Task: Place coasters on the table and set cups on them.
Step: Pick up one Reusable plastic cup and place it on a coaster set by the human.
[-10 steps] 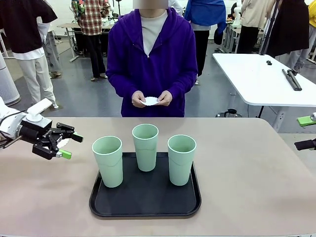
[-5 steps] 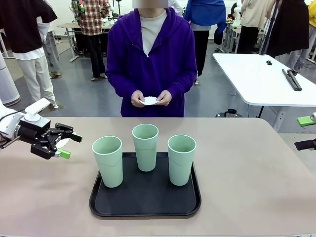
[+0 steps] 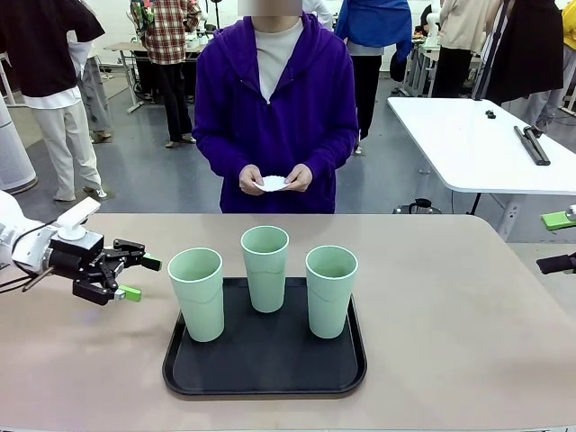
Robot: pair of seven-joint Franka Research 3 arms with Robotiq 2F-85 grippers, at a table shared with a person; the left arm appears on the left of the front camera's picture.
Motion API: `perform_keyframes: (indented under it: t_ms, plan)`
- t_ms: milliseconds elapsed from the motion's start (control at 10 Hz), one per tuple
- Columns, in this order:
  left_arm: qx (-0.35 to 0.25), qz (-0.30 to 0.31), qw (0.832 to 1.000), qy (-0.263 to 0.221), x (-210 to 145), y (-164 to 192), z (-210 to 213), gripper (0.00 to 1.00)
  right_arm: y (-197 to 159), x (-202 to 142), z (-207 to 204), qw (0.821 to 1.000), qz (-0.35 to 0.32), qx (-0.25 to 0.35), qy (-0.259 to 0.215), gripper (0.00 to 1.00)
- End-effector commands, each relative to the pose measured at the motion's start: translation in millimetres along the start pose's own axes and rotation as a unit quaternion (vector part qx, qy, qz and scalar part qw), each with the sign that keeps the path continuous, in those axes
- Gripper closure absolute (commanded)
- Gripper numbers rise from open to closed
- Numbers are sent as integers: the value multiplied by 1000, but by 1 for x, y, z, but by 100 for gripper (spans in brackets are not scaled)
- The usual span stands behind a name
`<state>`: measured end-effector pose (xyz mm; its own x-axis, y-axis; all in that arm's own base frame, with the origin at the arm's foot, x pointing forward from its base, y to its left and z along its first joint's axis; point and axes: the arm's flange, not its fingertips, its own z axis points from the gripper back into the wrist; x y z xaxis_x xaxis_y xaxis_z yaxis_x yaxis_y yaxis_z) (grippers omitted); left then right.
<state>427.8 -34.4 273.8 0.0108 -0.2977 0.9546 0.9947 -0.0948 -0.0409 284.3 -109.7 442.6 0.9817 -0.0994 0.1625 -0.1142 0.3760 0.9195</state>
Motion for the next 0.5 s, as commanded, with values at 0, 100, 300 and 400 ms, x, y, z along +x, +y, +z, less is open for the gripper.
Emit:
perform_keyframes:
  t_ms: [0,100,300,400]
  plan:
    - [4,-32,998,-46,-4,7,-5,0,0,0,0,1000,1,2,1,0]
    - [-4,-32,997,-66,-9,8,-9,0,0,0,0,1000,1,2,1,0]
    - [-7,-28,997,-73,-18,11,-15,0,0,0,0,1000,1,2,1,0]
    - [-6,-7,997,-75,-21,15,-18,0,0,0,0,1000,1,2,1,0]
